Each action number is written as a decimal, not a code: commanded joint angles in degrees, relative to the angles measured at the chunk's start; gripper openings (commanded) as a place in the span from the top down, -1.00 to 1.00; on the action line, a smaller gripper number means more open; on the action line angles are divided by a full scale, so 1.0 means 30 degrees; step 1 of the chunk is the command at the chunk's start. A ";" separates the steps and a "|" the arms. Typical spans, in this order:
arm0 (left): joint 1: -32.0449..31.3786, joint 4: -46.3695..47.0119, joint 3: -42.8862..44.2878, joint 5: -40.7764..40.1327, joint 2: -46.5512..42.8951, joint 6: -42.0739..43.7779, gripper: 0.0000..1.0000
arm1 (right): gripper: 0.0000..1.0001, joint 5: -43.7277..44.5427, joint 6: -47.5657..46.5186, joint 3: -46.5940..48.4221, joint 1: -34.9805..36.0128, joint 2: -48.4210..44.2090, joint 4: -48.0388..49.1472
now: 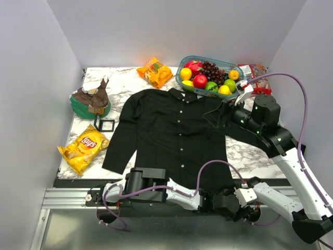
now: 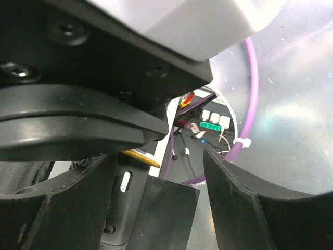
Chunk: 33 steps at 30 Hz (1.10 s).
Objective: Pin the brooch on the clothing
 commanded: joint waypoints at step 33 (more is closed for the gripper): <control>0.1011 0.1038 -0.3717 -0.3541 -0.3213 -0.0417 1.00 | -0.64 0.0535 -0.0110 -0.1148 -0.0129 -0.0566 0.0580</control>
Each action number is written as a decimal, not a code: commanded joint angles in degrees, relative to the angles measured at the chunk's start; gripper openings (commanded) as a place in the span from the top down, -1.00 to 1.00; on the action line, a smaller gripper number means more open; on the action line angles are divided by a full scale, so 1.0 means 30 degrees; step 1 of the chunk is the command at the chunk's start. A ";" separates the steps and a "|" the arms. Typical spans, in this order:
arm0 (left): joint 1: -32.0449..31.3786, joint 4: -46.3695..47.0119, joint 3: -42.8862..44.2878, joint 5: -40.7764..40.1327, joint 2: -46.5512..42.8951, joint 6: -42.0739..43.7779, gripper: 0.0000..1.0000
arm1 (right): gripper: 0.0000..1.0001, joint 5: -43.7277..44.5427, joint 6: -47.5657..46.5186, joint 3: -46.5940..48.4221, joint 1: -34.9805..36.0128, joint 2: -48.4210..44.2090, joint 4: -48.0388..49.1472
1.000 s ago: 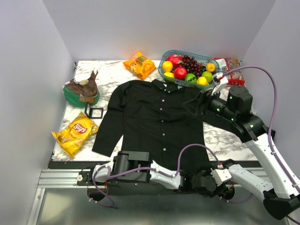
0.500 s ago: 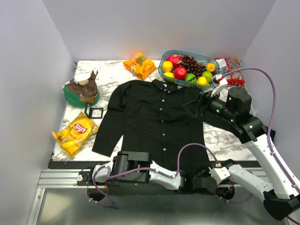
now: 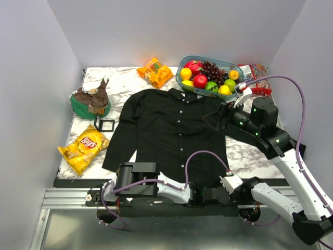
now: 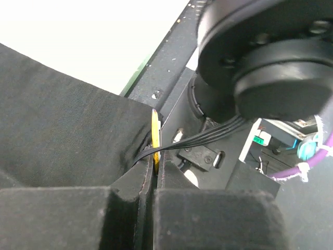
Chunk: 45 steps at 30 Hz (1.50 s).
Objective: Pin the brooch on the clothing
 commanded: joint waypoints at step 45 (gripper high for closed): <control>1.6311 -1.2296 -0.5181 2.5748 -1.4321 0.4050 1.00 | -0.71 -0.6262 -0.1156 -0.2124 -0.1733 0.0969 0.1839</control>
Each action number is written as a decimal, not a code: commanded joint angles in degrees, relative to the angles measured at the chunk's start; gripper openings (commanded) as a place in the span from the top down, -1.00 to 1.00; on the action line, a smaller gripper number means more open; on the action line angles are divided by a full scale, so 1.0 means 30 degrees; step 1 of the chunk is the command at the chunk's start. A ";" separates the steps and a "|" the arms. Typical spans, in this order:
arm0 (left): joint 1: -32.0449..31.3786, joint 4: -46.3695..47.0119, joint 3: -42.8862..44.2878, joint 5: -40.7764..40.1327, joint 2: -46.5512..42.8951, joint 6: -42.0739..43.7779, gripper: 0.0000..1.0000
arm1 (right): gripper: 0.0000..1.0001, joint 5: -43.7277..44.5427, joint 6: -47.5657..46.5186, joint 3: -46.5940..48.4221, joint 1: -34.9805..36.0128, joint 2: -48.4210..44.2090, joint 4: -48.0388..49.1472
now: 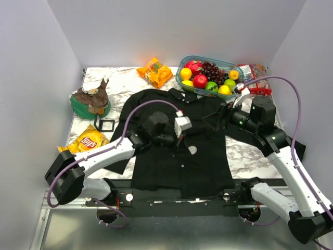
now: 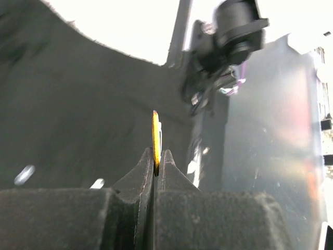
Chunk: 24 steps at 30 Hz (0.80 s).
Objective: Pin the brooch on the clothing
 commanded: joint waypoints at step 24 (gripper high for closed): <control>0.4635 -0.9229 0.1744 0.9987 0.0964 0.6410 1.00 | -0.48 -0.8529 -0.1807 -0.4080 0.4513 0.3507 0.4583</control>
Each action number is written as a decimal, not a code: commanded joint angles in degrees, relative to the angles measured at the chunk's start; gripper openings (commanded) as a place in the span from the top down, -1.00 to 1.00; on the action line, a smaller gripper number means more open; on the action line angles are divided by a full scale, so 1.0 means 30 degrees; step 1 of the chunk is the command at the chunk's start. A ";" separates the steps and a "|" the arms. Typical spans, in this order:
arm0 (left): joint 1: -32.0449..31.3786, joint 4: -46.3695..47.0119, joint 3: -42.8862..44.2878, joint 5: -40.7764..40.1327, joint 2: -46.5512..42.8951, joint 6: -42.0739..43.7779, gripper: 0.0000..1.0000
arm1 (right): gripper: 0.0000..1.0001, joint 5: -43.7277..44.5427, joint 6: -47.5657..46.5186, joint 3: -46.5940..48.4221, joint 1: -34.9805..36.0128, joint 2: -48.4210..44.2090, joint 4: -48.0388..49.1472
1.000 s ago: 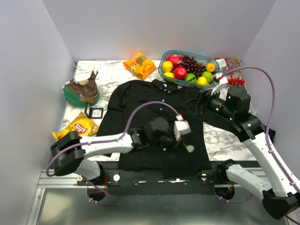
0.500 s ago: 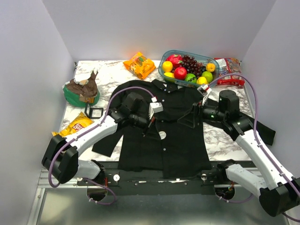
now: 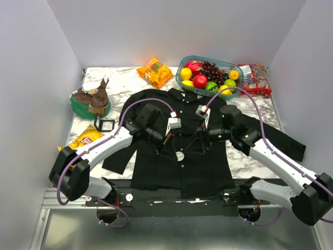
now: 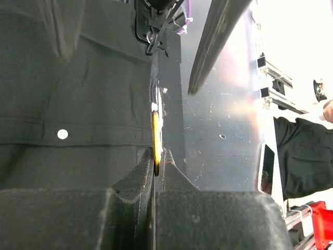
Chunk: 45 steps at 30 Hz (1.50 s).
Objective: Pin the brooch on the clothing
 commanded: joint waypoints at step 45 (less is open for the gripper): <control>0.1398 0.2469 -0.1234 -0.1938 -0.3171 -0.1392 -0.84 | 0.99 0.3955 0.3835 -0.2435 0.2543 -0.0097 0.5610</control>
